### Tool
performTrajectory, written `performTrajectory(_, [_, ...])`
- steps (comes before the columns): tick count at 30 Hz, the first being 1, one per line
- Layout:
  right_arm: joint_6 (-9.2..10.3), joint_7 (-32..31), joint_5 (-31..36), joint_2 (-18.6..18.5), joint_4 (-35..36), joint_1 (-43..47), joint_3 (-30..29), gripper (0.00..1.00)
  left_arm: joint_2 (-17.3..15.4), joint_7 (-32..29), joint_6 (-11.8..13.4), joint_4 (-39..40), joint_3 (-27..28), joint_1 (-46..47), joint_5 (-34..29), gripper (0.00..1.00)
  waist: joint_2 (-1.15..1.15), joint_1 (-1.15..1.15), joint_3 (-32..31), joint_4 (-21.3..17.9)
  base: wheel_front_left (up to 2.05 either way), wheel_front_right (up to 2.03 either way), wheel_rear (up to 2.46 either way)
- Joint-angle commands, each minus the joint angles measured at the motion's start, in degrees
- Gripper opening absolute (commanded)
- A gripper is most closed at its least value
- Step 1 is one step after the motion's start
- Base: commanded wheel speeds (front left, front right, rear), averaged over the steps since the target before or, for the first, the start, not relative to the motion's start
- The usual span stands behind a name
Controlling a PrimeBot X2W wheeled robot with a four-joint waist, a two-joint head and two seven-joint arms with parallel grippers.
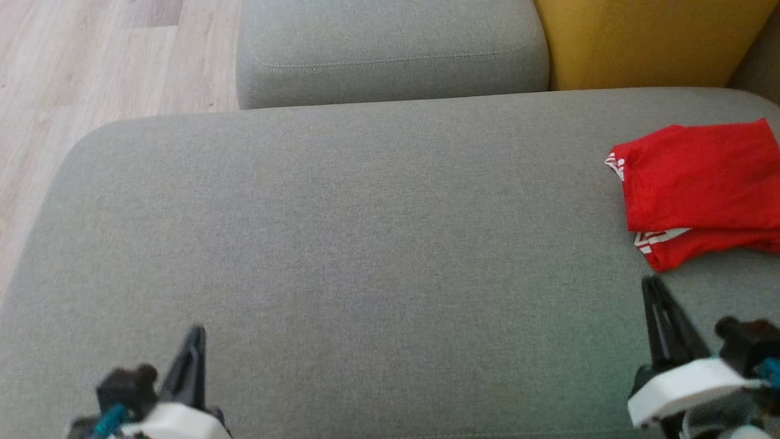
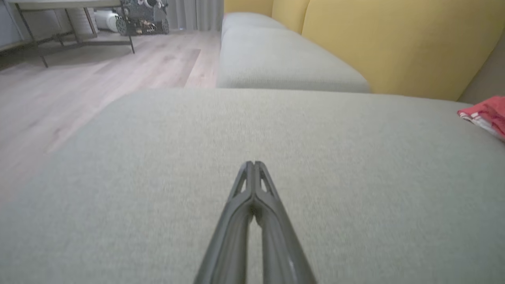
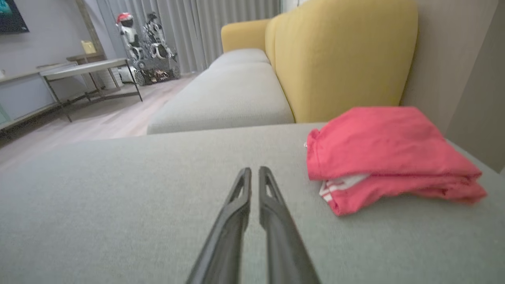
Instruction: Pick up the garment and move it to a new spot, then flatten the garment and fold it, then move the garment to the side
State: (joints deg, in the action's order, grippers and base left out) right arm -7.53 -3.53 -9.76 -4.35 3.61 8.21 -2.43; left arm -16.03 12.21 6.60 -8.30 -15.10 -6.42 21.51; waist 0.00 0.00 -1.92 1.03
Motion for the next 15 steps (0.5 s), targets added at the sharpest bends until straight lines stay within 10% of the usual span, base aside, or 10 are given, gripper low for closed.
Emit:
performTrajectory(1, [0.00, 0.02, -0.53, 0.01, -0.09, -0.08, 0.00, 0.00, 0.09, -0.09, -0.09, 0.01, 0.11, 0.05, 0.47, 0.00, 0.00, 0.00, 0.02, -0.01, 0.00, 0.00, 0.00])
performTrajectory(15, [0.01, -0.25, -10.59, 0.08, -2.23, -1.81, -0.36, 0.00, 1.47, -2.15, -1.77, -0.77, 2.46, 1.57, 9.21, 0.00, 0.00, 0.00, 0.27, -0.13, 0.00, 0.00, 0.00])
